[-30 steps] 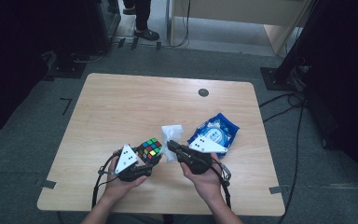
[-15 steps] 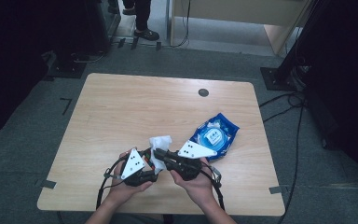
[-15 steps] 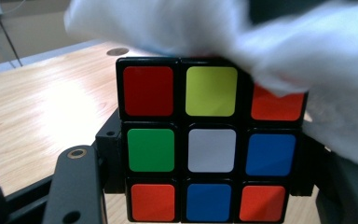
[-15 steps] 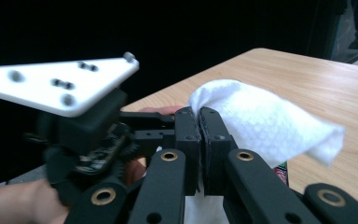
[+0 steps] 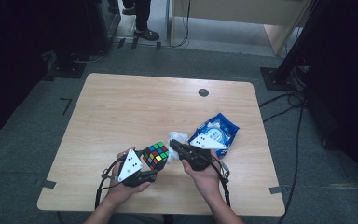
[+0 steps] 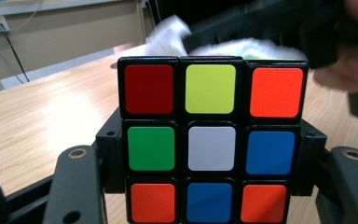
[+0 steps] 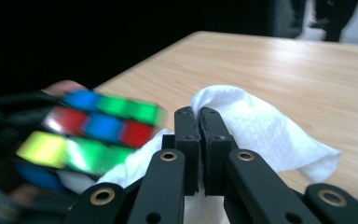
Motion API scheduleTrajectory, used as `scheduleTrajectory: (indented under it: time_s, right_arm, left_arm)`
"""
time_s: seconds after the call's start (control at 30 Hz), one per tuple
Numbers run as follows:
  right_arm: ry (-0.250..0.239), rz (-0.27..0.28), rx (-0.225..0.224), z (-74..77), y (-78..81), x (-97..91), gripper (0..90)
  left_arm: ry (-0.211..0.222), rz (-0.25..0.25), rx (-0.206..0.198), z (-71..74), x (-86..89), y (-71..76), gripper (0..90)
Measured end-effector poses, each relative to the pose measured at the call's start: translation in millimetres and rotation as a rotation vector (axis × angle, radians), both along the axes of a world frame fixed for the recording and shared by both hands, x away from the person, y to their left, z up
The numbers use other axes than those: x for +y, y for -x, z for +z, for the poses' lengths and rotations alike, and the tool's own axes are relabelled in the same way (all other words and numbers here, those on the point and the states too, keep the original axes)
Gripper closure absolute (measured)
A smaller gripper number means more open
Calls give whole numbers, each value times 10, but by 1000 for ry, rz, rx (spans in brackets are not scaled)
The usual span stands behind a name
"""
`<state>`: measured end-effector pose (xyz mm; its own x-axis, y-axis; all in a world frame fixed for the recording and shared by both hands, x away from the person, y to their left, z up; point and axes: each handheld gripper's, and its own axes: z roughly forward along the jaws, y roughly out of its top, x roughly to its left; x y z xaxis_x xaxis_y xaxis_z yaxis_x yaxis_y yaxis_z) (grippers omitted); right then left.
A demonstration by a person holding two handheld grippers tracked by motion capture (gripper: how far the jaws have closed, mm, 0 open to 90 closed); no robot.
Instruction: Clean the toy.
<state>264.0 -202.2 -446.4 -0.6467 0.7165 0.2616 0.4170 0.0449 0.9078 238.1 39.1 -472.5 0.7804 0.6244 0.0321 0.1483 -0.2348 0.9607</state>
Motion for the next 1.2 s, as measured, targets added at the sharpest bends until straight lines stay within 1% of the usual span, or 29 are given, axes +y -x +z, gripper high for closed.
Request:
scheduleTrajectory:
  time_s: [0.07, 0.1, 0.17, 0.2, 0.23, 0.27, 0.3, 0.4, 0.43, 0.5, 0.53, 0.63, 0.7, 0.73, 0.77, 0.8, 0.83, 0.87, 0.9, 0.93, 0.97, 1.03, 1.07, 1.1, 1.13, 1.17, 1.2]
  right_arm:
    - [-14, 4, -7, 15, 10, -35, 881]
    - [-21, 12, -18, 37, 21, -34, 881]
    - [-42, 42, -49, 141, 78, 6, 881]
    - [-47, 54, -59, 176, 99, 25, 881]
    - [-47, 54, -59, 176, 99, 25, 881]
    - [-81, 105, -77, 258, 166, 99, 881]
    - [-90, 129, -85, 278, 190, 136, 881]
    - [-109, 184, -67, 281, 243, 241, 880]
    - [-106, 194, -64, 272, 249, 263, 880]
    - [-84, 195, -63, 228, 247, 300, 880]
    - [-87, 195, -58, 204, 233, 299, 880]
    - [-111, 172, -38, 161, 192, 245, 880]
    - [-109, 145, -33, 142, 162, 203, 879]
    - [-109, 145, -33, 142, 162, 203, 879]
    - [-109, 128, -27, 121, 137, 170, 880]
    - [-102, 110, -25, 100, 114, 142, 879]
    - [-85, 76, -8, 48, 65, 83, 876]
    - [-85, 76, -8, 48, 65, 83, 876]
    - [-75, 57, -1, 23, 43, 53, 876]
    - [-40, 35, 8, -6, 15, 21, 874]
    - [-17, 18, 12, -34, -7, -4, 873]
    - [-16, -7, 24, -79, -35, -46, 872]
    - [-6, -21, 32, -106, -50, -68, 869]
    - [13, -39, 28, -138, -71, -87, 869]
    - [13, -39, 28, -138, -71, -87, 869]
    - [20, -57, 37, -170, -86, -106, 869]
    - [20, -57, 37, -170, -86, -106, 869]
  left_arm:
    - [-16, 11, 5, -7, 11, -19, 342]
    - [-23, 13, 13, -22, 15, -31, 342]
    - [-34, 16, 21, -41, 4, -38, 342]
    - [-36, 16, 25, -48, -8, -36, 342]
    - [-36, 16, 25, -48, -8, -36, 342]
    - [-43, 5, 20, -52, -43, -24, 342]
    - [-50, 0, 18, -51, -59, -16, 342]
    - [-58, -11, 14, -51, -97, 10, 342]
    - [-60, -16, 10, -46, -104, 18, 342]
    - [-55, -19, 1, -31, -105, 33, 342]
    - [-52, -18, -4, -23, -102, 39, 342]
    - [-32, -20, -5, -5, -82, 41, 342]
    - [-25, -19, -6, 5, -71, 42, 342]
    - [-25, -19, -6, 5, -71, 42, 342]
    - [-27, -20, -8, 8, -65, 42, 342]
    - [-26, -21, -10, 10, -61, 42, 342]
    - [-25, -21, -12, 12, -57, 43, 342]
    - [-24, -22, -12, 15, -52, 42, 342]
    - [-13, -20, -15, 21, -42, 39, 342]
    - [-5, -18, -16, 33, -29, 34, 342]
    - [-2, -12, -16, 43, -17, 27, 342]
    - [-1, -2, -14, 49, 14, 7, 342]
    - [0, 5, -11, 46, 32, -4, 342]
    - [2, 10, -7, 42, 43, -13, 342]
    - [-2, 14, -4, 41, 56, -20, 342]
    - [1, 24, -2, 40, 83, -35, 342]
    - [1, 24, -2, 40, 83, -35, 342]
